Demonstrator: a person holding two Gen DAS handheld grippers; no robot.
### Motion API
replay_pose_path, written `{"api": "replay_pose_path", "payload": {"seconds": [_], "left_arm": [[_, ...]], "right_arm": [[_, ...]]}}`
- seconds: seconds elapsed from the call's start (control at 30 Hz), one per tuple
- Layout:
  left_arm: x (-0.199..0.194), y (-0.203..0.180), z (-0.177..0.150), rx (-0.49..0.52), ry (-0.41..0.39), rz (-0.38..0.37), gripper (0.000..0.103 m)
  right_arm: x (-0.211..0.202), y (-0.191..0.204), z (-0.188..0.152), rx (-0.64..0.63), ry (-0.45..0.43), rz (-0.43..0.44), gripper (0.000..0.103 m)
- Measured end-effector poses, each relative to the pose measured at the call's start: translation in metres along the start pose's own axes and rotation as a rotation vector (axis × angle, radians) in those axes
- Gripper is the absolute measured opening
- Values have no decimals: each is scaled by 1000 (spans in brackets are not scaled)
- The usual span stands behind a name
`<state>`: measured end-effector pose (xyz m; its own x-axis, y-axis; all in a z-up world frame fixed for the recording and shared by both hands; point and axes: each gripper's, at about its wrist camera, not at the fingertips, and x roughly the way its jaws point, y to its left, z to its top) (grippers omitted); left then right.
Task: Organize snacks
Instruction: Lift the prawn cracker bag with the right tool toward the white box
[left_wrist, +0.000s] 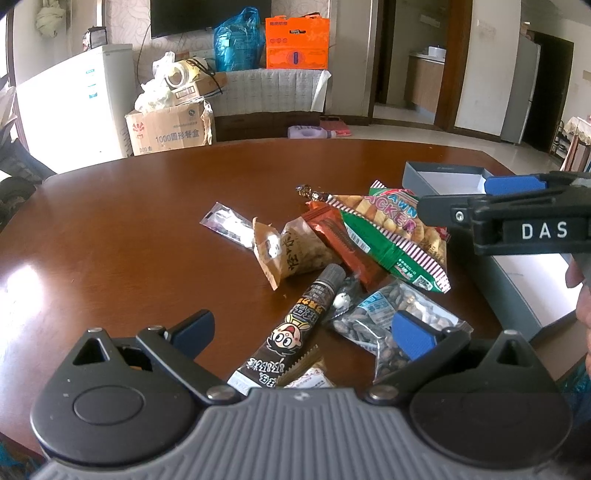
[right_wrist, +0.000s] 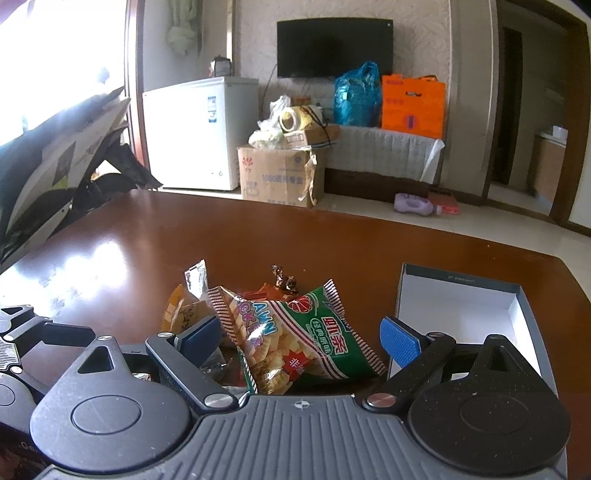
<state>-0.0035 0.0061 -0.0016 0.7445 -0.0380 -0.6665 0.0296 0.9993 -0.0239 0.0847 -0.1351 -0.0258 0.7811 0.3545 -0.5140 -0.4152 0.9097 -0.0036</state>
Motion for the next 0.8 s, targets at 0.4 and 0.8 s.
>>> {"api": "replay_pose_path", "payload": {"seconds": [0.4,0.8], "left_arm": [[3,7,-7,8,31,-16,103],[5,13,-19,28,68,-49,103]], "right_arm": [[21,18,-1,-58,32,-11,94],[44,34,-5,-107,83,-25,94]]}}
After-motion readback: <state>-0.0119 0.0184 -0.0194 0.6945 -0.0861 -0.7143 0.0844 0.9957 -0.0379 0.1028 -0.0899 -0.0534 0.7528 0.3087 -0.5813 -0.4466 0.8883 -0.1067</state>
